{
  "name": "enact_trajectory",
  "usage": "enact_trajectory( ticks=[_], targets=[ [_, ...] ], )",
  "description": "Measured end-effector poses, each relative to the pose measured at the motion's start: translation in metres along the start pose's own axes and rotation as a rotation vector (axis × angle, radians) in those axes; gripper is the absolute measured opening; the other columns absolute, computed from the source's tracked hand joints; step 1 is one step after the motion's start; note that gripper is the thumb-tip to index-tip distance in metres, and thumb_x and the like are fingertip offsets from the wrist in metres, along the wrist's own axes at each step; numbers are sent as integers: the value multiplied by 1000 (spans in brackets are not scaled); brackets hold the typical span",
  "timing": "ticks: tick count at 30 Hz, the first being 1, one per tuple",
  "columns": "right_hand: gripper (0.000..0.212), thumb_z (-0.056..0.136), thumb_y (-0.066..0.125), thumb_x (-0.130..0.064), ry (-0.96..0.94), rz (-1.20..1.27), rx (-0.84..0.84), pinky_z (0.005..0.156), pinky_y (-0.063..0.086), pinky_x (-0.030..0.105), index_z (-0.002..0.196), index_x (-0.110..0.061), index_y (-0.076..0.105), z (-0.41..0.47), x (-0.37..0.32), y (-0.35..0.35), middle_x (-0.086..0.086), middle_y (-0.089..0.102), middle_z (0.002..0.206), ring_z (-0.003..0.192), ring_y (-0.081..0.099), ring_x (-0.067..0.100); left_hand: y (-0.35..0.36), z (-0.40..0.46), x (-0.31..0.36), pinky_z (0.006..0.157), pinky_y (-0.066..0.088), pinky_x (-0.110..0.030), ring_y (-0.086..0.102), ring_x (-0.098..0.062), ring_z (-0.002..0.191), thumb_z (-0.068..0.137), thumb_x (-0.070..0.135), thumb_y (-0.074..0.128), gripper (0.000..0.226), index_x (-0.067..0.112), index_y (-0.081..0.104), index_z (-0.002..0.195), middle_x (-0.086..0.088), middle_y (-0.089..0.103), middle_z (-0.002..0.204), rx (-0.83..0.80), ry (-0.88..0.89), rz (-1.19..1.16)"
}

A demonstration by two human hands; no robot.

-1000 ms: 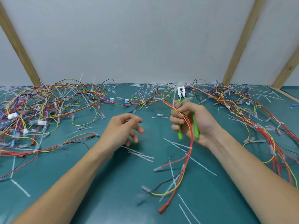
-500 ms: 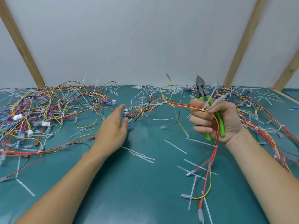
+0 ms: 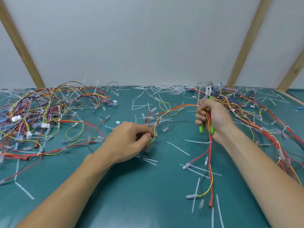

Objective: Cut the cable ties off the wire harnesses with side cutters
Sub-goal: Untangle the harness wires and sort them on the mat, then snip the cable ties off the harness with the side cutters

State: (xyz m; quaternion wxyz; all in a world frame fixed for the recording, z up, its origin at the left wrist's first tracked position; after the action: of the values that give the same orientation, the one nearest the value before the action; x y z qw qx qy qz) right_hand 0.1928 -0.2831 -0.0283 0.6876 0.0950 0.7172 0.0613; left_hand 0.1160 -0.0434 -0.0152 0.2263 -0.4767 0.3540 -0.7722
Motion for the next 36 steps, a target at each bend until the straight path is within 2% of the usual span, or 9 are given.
enact_trajectory(
  ticks=[3,5,9,12,16,20,26,32,36],
  targets=[
    [22,85,46,-7,-108,-178,294,49,31,26,66,-19,43,2,-4,-32,-4,34,51,44,29,13,-31,-2,0,63,52,-30,61,-9,55,87,32,50,26,33,73,99,13,70,66,296,-36,22],
    [11,83,49,-15,-174,-327,437,55,35,34,72,-14,51,0,-14,-47,1,42,57,53,37,20,-58,-8,-14,71,51,-32,64,-8,71,89,30,54,26,31,70,110,13,71,83,502,-119,128],
    [10,89,52,-26,-250,-531,561,77,50,44,82,-24,60,-5,-28,-59,-6,71,82,81,64,30,-36,-1,-55,99,41,-38,55,-22,121,93,35,57,42,25,56,135,4,64,125,143,-320,447],
    [16,94,55,-26,-334,-662,647,81,46,42,106,-21,63,-11,-39,-62,-1,67,98,99,62,33,-22,-1,-56,95,34,-37,51,-20,117,94,48,58,34,36,61,125,10,62,109,66,-287,493],
    [25,90,51,-13,-797,-642,745,81,33,30,112,-4,55,-52,-82,-44,8,56,106,106,50,32,-26,4,-44,85,33,-35,51,-17,97,95,32,61,14,41,70,98,14,54,85,86,-197,428],
    [25,85,51,-12,-991,-638,461,74,42,35,110,-9,55,-71,-91,8,5,64,100,83,54,23,-28,3,-36,85,34,-33,54,-12,87,89,31,59,18,40,68,102,17,63,83,149,-181,386],
    [35,81,58,-5,-650,-1019,-97,67,36,35,113,-22,56,-47,-11,80,1,59,95,82,49,21,-9,3,-20,85,34,-34,52,-9,90,90,66,53,37,40,65,113,18,60,92,155,-89,345],
    [30,87,57,-7,-562,-1071,-127,72,45,44,113,-21,52,-40,4,84,4,61,92,83,52,34,11,13,-17,97,35,-34,49,-14,127,90,65,54,56,42,46,140,14,49,141,101,-109,367],
    [21,88,57,-8,-571,-1016,-88,66,44,45,104,-22,55,-39,0,81,-5,57,74,73,50,27,14,14,-13,91,45,-35,60,-16,103,93,59,54,34,28,67,95,13,63,113,82,-69,293]
  ],
)
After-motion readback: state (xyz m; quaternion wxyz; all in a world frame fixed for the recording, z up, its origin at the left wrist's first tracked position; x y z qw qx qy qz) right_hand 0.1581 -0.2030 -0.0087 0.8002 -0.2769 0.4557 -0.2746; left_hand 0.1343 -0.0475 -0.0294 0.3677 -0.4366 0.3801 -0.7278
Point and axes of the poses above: each hand's wrist, its own z-axis towards the middle knuckle, its own y-axis out of the palm, x = y × z, the point moved 10 cm from there along z, towards the middle knuckle
